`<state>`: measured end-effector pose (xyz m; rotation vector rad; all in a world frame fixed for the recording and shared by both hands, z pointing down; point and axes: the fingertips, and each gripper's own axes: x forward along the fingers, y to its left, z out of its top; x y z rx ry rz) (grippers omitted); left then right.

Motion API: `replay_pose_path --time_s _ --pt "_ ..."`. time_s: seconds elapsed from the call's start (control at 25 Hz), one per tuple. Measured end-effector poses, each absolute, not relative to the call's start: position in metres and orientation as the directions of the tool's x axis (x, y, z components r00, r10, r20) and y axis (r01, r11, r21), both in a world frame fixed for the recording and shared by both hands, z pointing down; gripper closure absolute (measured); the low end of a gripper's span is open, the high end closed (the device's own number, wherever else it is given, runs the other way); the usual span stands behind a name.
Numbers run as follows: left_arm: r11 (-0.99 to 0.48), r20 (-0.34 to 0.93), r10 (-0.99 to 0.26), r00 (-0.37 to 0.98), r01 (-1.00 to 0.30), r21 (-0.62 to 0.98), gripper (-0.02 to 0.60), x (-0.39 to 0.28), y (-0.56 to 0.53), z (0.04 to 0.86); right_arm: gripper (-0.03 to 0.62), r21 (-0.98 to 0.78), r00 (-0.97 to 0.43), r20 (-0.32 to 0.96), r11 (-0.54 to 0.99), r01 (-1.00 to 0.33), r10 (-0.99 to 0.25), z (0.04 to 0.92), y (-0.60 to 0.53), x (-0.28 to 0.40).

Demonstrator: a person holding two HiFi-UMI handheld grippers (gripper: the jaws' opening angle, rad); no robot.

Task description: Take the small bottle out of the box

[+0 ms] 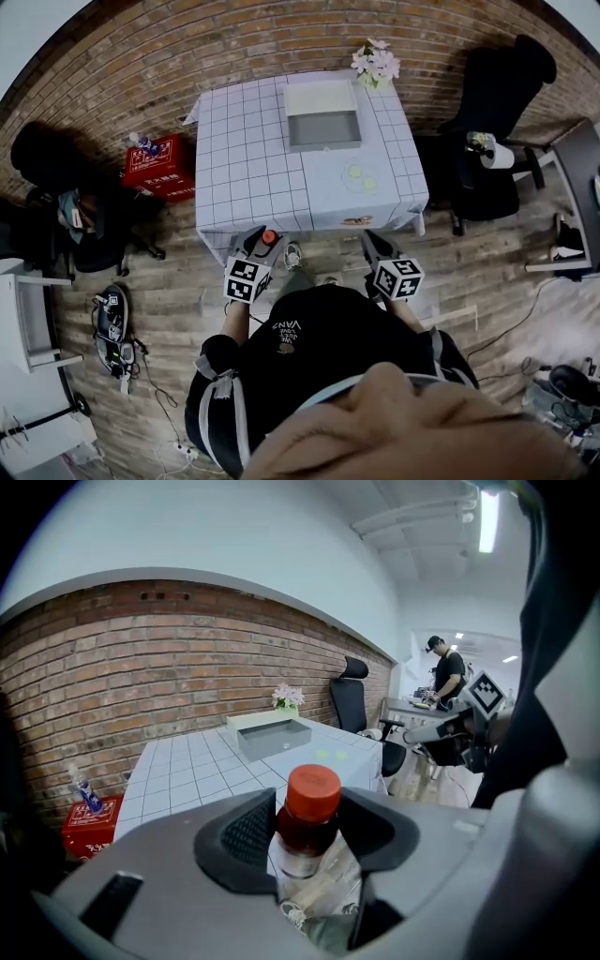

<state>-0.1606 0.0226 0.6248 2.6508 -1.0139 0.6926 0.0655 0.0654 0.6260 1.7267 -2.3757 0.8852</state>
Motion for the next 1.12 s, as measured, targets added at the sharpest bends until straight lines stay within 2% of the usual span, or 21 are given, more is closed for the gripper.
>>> replay_pose_path --time_s 0.68,1.12 --pt "-0.637 0.492 -0.635 0.596 -0.764 0.103 0.373 -0.177 0.038 0.629 0.591 -0.418 -0.383 0.416 0.201 -0.886 -0.825 0.638 0.063 0.065" --pt "-0.623 0.488 -0.645 0.587 -0.774 0.107 0.374 -0.18 0.032 0.627 0.591 -0.404 -0.373 0.432 0.193 -0.894 -0.821 0.64 0.057 0.065"
